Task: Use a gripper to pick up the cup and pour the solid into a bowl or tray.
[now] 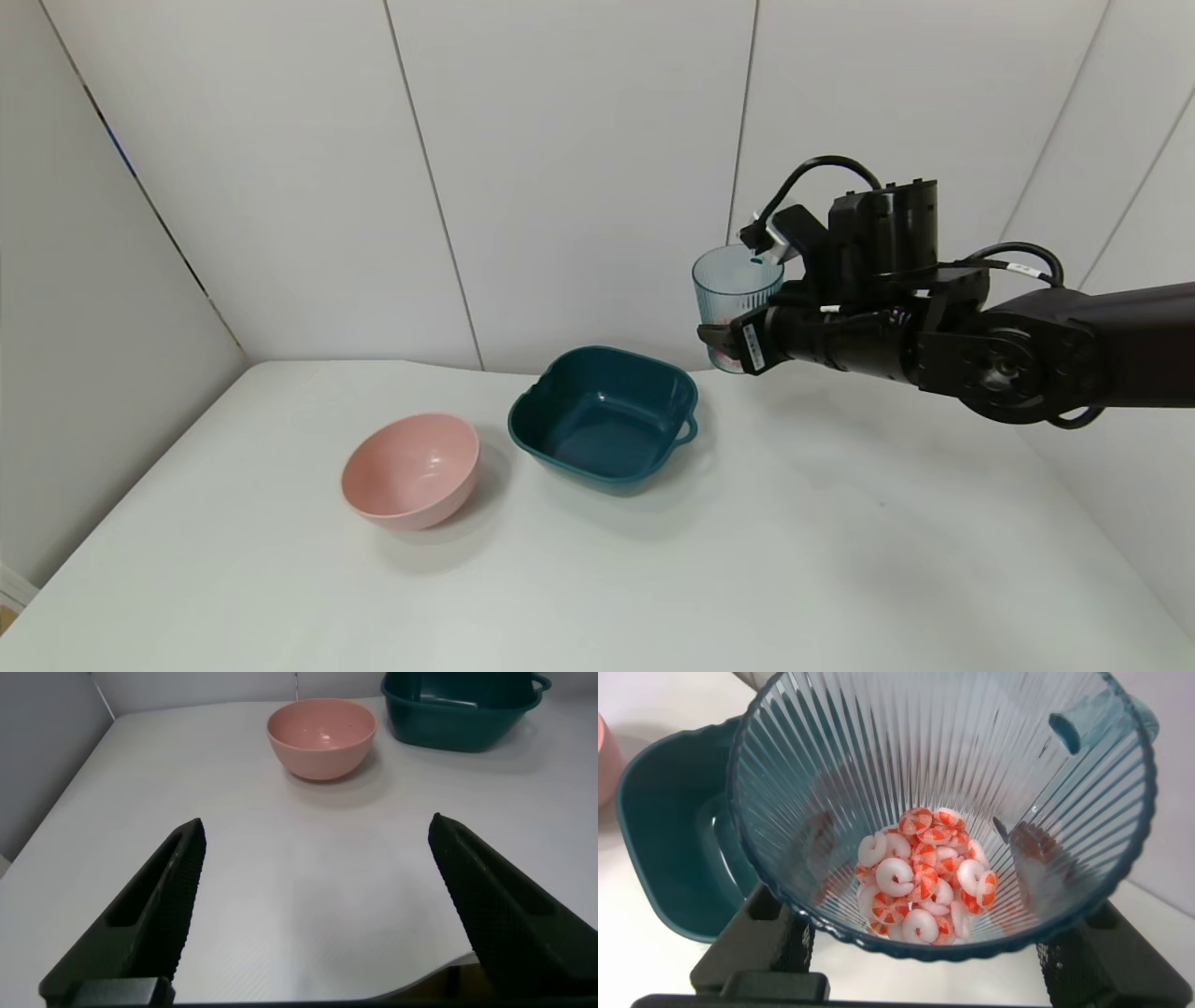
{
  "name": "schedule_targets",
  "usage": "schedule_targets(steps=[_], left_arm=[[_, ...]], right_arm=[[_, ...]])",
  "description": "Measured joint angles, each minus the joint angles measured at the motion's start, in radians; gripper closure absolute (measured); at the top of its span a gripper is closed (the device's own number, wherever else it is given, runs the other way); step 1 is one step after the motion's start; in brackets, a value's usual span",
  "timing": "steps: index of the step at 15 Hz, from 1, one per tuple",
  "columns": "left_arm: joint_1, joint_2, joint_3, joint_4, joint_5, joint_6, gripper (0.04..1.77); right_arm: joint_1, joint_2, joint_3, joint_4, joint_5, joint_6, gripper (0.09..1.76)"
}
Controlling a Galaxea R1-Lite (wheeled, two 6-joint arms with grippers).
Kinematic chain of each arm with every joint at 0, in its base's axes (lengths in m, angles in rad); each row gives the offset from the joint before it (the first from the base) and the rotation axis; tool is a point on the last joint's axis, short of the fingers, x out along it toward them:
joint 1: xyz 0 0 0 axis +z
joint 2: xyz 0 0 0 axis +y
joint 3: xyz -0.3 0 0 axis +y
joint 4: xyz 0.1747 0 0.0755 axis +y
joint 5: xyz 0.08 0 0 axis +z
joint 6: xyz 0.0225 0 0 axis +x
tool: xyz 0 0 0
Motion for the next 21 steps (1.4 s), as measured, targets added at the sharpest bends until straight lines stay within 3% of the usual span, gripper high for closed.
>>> schedule_targets(steps=[8,13,21], left_arm=[[0.0,0.0,0.0,0.0,0.0,0.0,0.09],[0.0,0.0,0.0,0.0,0.0,0.0,0.09],[0.001,0.0,0.0,0.0,0.0,0.0,0.09]], right_arm=[[0.06,0.081,-0.246,0.296,-0.072,-0.114,0.52],[0.101,0.181,-0.363,0.31,-0.212,-0.188,0.53],[0.127,0.28,-0.424,0.311,-0.413,-0.346,0.53]])
